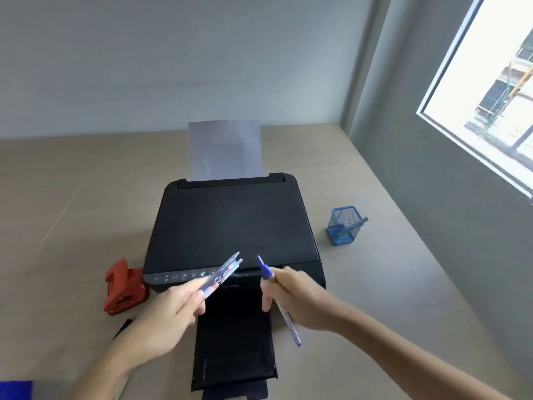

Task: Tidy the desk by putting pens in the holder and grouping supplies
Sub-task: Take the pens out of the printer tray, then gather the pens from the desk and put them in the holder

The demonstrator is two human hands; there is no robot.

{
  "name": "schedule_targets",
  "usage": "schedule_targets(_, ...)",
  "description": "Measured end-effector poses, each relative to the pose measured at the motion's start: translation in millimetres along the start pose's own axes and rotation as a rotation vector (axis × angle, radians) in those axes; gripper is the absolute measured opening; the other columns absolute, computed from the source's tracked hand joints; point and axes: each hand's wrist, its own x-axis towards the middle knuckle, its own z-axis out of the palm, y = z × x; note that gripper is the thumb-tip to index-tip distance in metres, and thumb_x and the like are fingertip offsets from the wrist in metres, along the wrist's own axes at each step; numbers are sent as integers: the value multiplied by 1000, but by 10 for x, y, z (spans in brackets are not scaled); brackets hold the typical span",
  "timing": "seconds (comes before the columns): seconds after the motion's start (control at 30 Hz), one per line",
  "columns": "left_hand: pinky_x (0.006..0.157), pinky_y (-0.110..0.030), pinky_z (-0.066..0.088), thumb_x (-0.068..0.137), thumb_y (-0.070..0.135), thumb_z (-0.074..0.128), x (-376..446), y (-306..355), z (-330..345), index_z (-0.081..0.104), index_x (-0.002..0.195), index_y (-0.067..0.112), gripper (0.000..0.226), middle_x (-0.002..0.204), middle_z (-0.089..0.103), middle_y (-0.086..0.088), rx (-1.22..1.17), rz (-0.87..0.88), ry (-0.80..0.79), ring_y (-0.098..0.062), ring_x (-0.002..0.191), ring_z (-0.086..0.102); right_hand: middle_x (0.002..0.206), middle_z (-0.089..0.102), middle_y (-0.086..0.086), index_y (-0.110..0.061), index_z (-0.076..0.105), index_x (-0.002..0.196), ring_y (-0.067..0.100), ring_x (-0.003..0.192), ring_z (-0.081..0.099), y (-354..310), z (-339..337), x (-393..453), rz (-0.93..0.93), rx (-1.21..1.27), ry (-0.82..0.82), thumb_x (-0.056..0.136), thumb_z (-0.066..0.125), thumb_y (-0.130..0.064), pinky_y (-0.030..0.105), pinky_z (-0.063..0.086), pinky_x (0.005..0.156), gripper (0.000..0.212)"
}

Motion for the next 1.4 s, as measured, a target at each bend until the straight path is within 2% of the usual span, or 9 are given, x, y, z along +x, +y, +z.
schedule_targets(0.17,58,-26,40,98,21,46,891,1040,286,58,106,52,34,81,66,2,1,97,45,-9,58,46,65,50,-1,-19,54,73,14,60,42,548,-1206,-28,77,164,446,94,46,-24,31,35,61,23)
schedule_targets(0.37,56,-36,40,89,8,47,2292,1666,1038,65,76,-4,25,66,58,-19,192,91,75,-22,59,44,50,66,-9,-15,65,73,15,60,61,1872,-1959,220,329,311,846,80,61,-19,47,55,79,8)
schedule_targets(0.6,70,-42,51,85,-6,49,3301,1963,1689,37,52,7,37,86,65,-26,376,-65,33,-44,97,63,61,64,-2,-8,68,78,-9,48,58,2495,-1797,661,364,191,716,81,60,-5,3,41,53,9)
schedule_targets(0.67,78,-45,54,83,-10,48,3388,1998,1789,35,54,0,33,114,62,-28,411,-89,24,-30,105,63,67,66,5,-8,67,78,3,53,59,2618,-1720,754,377,149,677,81,60,-5,3,39,51,9)
schedule_targets(0.77,43,-30,34,84,-9,50,3497,1989,1882,33,53,1,37,118,59,-31,416,-100,3,-26,98,65,72,65,5,-9,68,82,20,65,60,2735,-1680,831,394,94,633,81,62,-7,11,39,56,6)
schedule_targets(0.9,42,-29,27,88,3,56,3532,1930,1849,33,51,7,44,84,62,-29,369,-80,43,-29,106,57,87,68,12,-11,69,89,27,75,64,2698,-1694,844,376,17,629,82,64,-14,27,43,69,9)
schedule_targets(1.0,44,-27,19,87,4,56,3368,1932,1651,23,50,13,51,52,35,-15,310,-28,65,-23,53,27,93,67,10,-15,68,94,29,77,64,2513,-1743,804,349,-49,680,84,62,-16,31,46,74,12)
schedule_targets(1.23,86,-32,55,91,14,59,2175,1722,757,68,107,-3,25,101,73,-16,80,246,221,-23,89,68,97,72,5,-18,68,93,21,60,63,1431,-1656,699,125,-151,731,86,61,-16,29,47,65,10)
schedule_targets(1.4,68,-15,51,91,18,59,1110,748,152,70,95,12,13,72,62,12,-93,252,427,2,62,56,71,71,2,-28,67,87,11,61,65,377,-1040,809,-36,-114,616,86,62,-19,7,40,61,10)
